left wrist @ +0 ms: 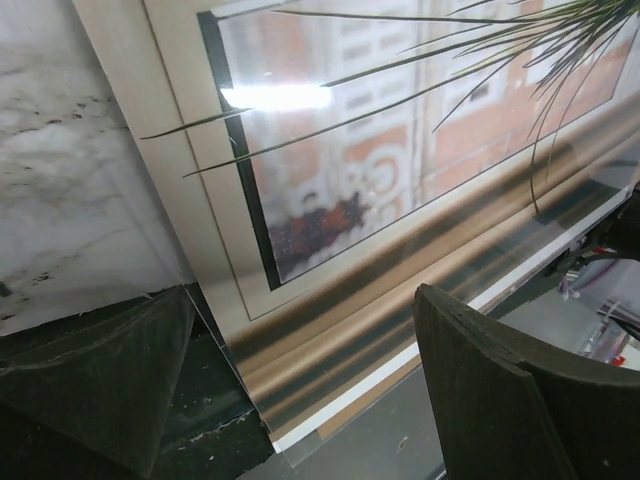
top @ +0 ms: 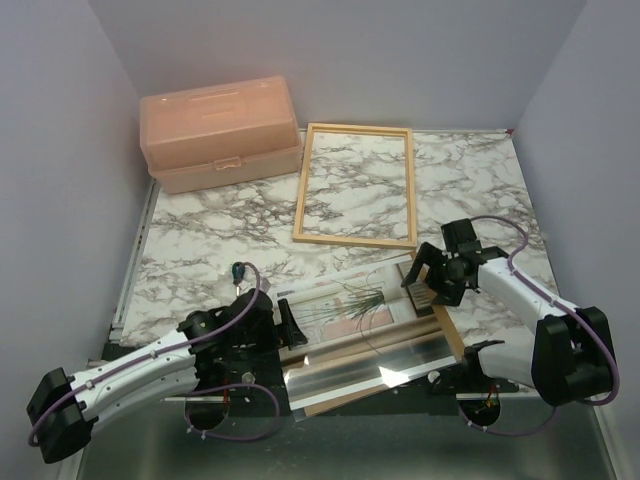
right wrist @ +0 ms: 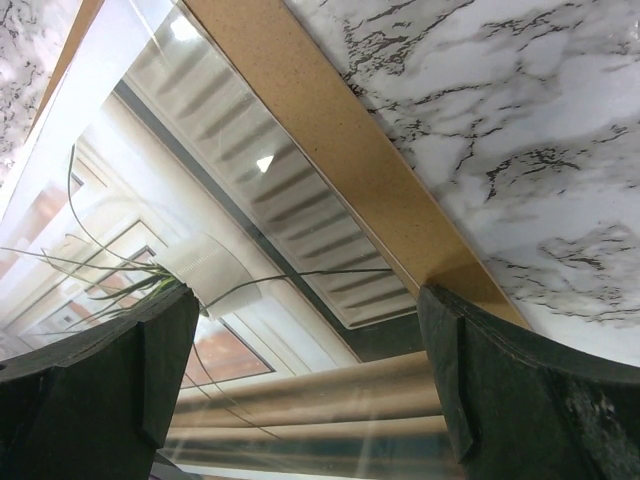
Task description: Put the photo into the frame
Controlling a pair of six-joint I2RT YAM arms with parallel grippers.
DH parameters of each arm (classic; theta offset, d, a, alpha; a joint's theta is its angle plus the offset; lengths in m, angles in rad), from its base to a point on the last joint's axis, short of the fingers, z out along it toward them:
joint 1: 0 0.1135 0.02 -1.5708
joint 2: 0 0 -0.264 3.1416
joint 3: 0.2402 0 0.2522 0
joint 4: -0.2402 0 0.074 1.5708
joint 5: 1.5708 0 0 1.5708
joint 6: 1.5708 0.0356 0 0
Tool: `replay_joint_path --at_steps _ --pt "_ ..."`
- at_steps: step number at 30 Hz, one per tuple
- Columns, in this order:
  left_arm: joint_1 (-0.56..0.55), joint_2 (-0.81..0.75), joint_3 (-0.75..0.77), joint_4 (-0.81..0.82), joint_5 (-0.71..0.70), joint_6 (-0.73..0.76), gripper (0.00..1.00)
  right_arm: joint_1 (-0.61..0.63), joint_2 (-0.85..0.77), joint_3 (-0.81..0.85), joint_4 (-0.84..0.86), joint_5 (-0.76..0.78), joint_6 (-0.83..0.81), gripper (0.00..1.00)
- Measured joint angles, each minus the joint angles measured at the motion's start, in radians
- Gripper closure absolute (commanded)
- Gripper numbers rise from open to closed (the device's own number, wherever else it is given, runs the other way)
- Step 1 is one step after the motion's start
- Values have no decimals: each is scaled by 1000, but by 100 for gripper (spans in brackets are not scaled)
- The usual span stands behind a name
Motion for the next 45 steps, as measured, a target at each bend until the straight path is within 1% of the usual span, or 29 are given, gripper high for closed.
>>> replay_joint_path --at_steps 5,8,13,16,19,22,24,31,37,45 --pt "0 -56 -53 40 22 -35 12 1 0 -7 15 -10 2 0" --pt "0 -122 -55 16 15 -45 13 1 -2 -12 22 -12 3 0" --pt "0 -282 -44 -40 -28 -56 14 1 -15 -23 32 -13 3 0" --pt "0 -332 -28 -52 -37 -62 14 1 -23 -29 38 -13 5 0" --pt "0 -341 -4 -69 -43 -64 14 1 -28 -35 47 -21 9 0" --pt "0 -303 29 -95 -51 -60 11 1 -29 -39 58 -35 14 0" --pt "0 -245 66 -124 -63 -47 9 1 -30 -41 67 -47 20 0" --pt "0 -40 184 -192 -95 31 9 1 -31 -51 90 -73 31 0" --pt "0 63 241 -226 -111 95 9 1 -35 -60 104 -87 37 0" --pt "-1 143 320 -292 -144 159 10 1 -35 -63 114 -99 39 0"
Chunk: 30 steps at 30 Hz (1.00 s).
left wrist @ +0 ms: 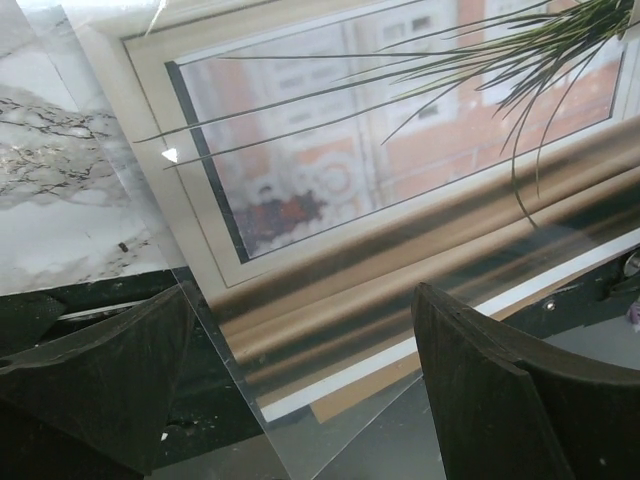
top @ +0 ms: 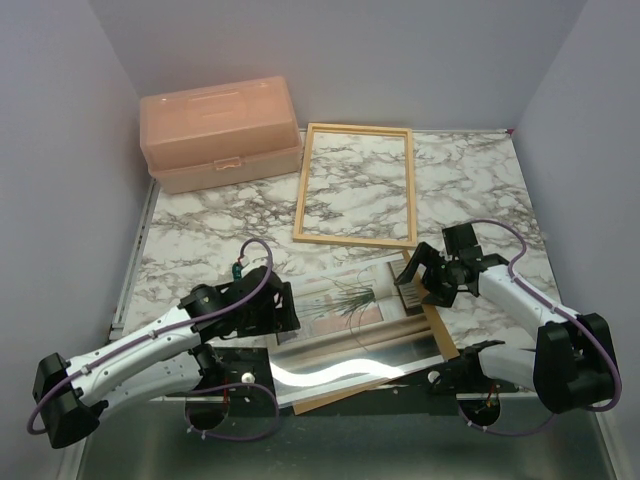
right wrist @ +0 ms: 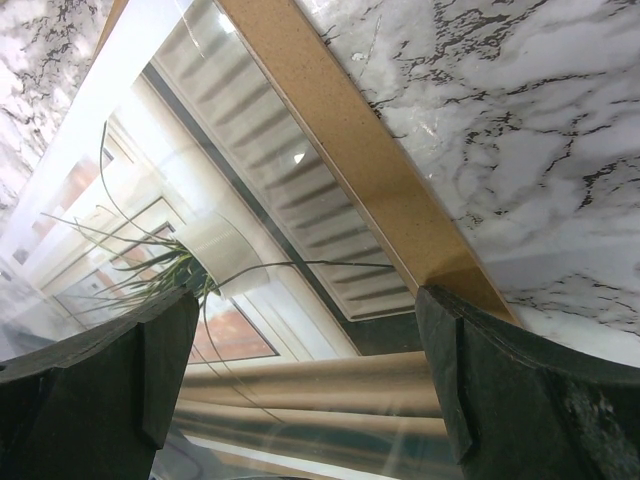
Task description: Put the photo into the frame
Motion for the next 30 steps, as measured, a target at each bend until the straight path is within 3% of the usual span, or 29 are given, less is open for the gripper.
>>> replay_joint_path --at_steps 11,17,30 --pt "-2 -37 -78 64 7 3 12 0 0 -3 6 -5 0 0" --pt "-2 -188 -159 90 8 -53 15 0 -5 -4 6 -14 -1 0" --pt "-2 -522 -171 121 2 -139 17 0 -34 -33 45 -106 23 0"
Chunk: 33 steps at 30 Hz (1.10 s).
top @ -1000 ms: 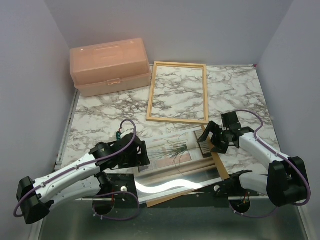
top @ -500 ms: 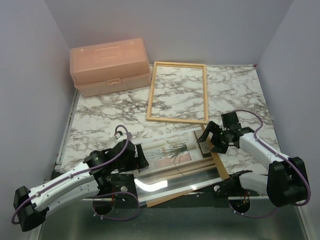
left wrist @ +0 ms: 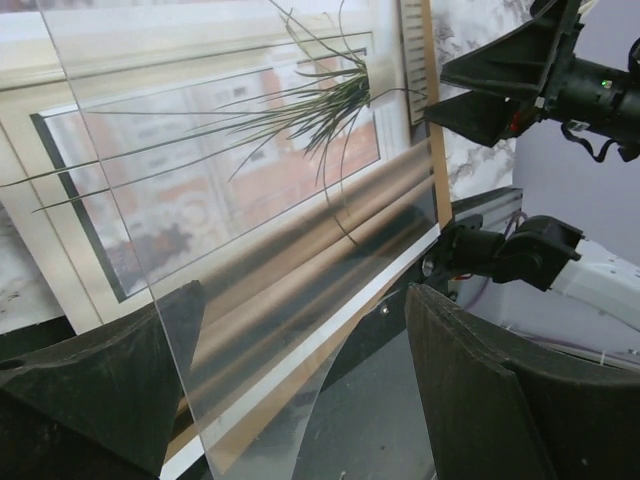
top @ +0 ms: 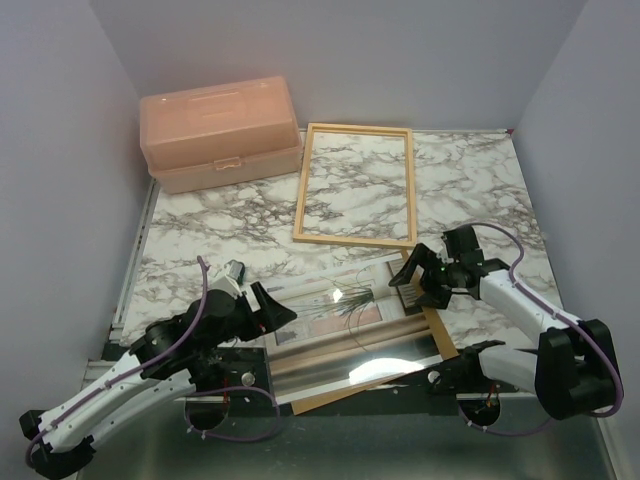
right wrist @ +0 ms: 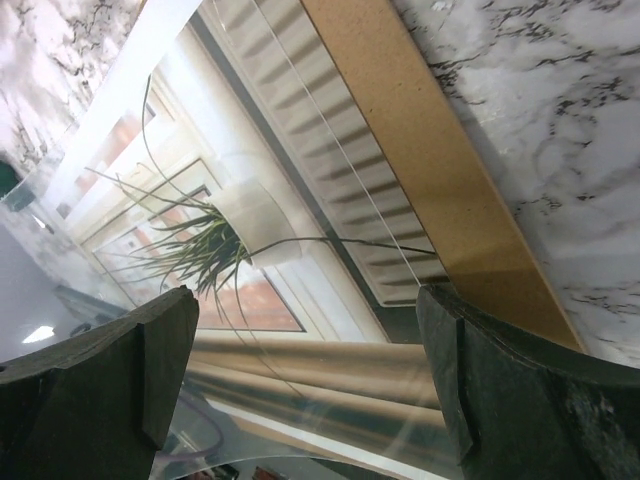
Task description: Put the photo into the frame
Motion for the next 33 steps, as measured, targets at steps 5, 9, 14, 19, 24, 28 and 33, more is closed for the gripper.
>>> replay_joint_path --at_steps 5,9,14,19,24,28,33 --pt "0 -12 0 29 2 -6 24 0 -17 -8 -1 -34 13 0" --pt "0 -12 9 28 3 -10 36 5 -43 -8 -2 -54 26 0" --pt "0 9 65 -25 0 -14 58 6 -61 -8 -9 -59 27 0" --pt "0 23 97 -78 -13 -13 72 6 -75 -5 -26 -59 26 0" --pt "0 14 85 -86 -18 -17 85 6 -91 5 -32 -59 26 0" --pt "0 -15 48 -84 -19 -28 93 6 -97 8 -39 -59 26 0" --pt "0 -48 21 -84 -21 -42 100 6 -106 19 -67 -58 25 0"
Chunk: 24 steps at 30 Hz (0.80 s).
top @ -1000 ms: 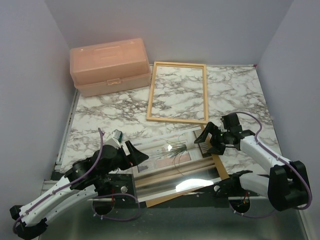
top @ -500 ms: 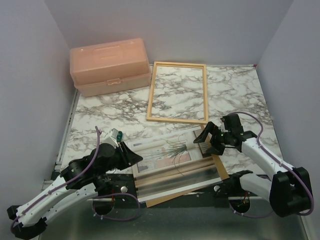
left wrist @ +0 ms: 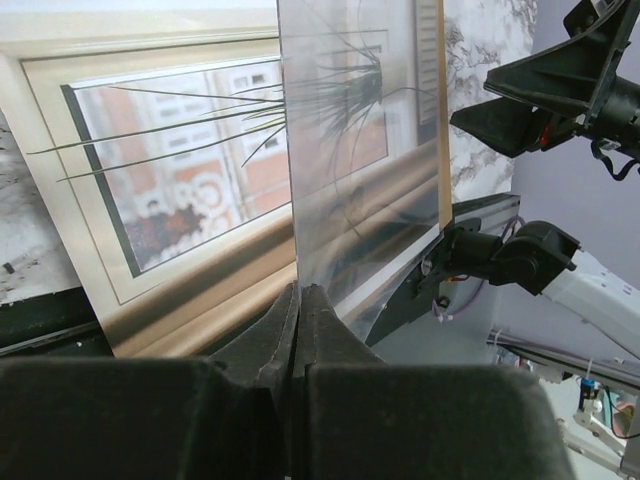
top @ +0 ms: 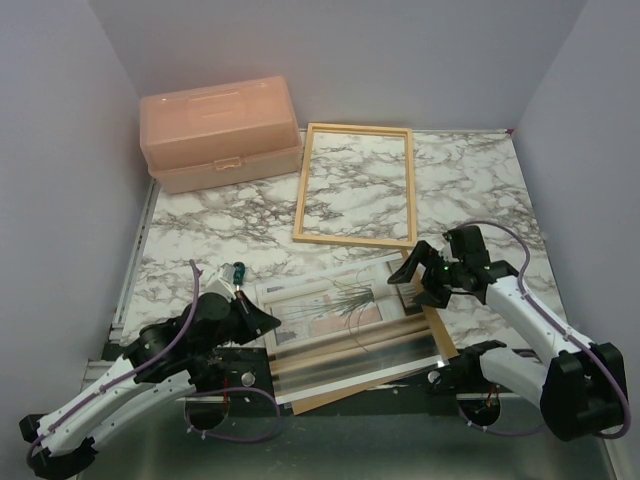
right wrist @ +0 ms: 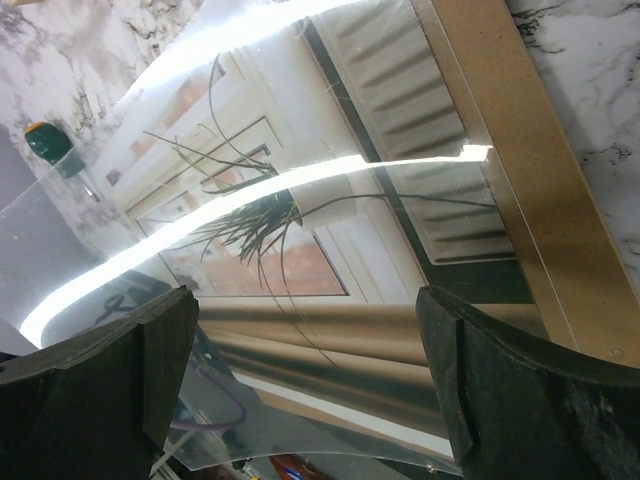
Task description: Put the photo into the frame
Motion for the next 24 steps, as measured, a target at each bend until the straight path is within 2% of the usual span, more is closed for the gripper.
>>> replay_joint_path --at_steps 8,16,24 --pt "0 -22 -3 31 0 -8 100 0 -58 32 -15 -5 0 0" --pt "0 -43 -21 180 0 -3 100 0 -129 39 -13 -61 2 0" --pt "0 39 37 272 -6 72 100 0 -174 39 18 -159 23 0"
